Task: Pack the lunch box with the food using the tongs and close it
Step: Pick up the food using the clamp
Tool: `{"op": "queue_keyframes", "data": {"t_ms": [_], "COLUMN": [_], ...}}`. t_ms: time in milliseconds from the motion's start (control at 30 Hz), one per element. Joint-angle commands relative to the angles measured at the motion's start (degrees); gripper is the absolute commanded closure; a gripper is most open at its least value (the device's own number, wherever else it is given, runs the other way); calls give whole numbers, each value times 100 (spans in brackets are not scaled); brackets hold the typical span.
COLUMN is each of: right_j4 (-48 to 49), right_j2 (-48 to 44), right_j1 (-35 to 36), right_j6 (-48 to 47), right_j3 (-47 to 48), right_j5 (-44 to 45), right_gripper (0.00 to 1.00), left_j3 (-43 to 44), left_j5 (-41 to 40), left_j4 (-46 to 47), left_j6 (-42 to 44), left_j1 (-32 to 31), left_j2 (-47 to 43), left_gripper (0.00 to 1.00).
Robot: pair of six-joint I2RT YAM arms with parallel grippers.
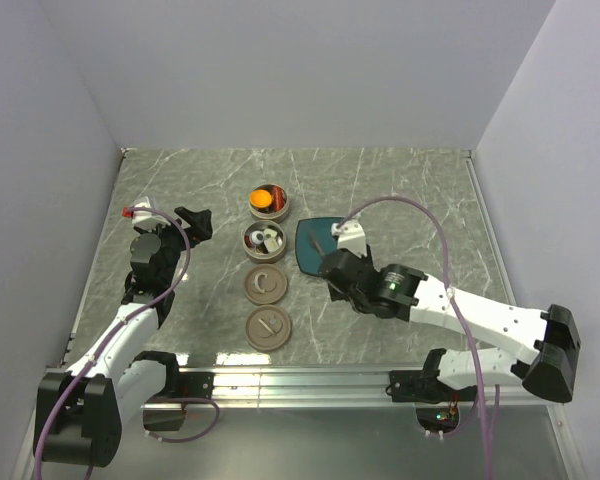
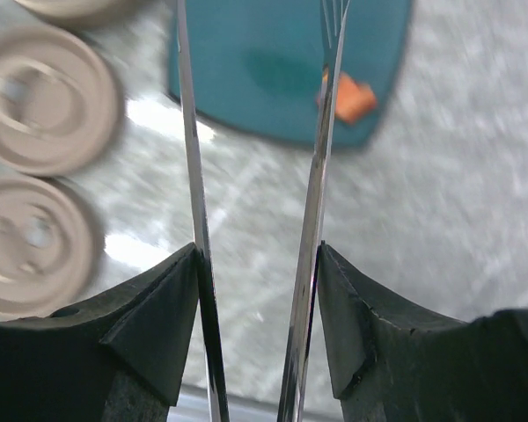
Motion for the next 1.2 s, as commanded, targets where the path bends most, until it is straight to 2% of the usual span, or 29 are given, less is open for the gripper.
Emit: {"op": "queue_keyframes", "data": {"t_ms": [0, 133, 400, 567, 1167], "right_j4": [-621, -1078, -1378, -1194, -842], "right_j2": [-408, -628, -576, -444, 198], "right_j1": [86, 191, 332, 332, 227], "right_j6": [920, 1379, 1906, 1854, 1600], "right_j3": [-238, -458, -705, -775, -687], "right_j5": [407, 513, 495, 434, 381], "right_gripper": [39, 40, 46, 48, 48], "left_j3": [127, 127, 127, 118, 101], "left_j5": [25, 42, 60, 60, 51], "left_j4": [210, 210, 210, 210, 201], "left_j6": [-11, -11, -11, -20, -20], "left_j1": [25, 25, 25, 25, 33], "left_j2": [-16, -25, -8, -25, -69], "left_gripper": [1, 1, 1, 1, 1]}}
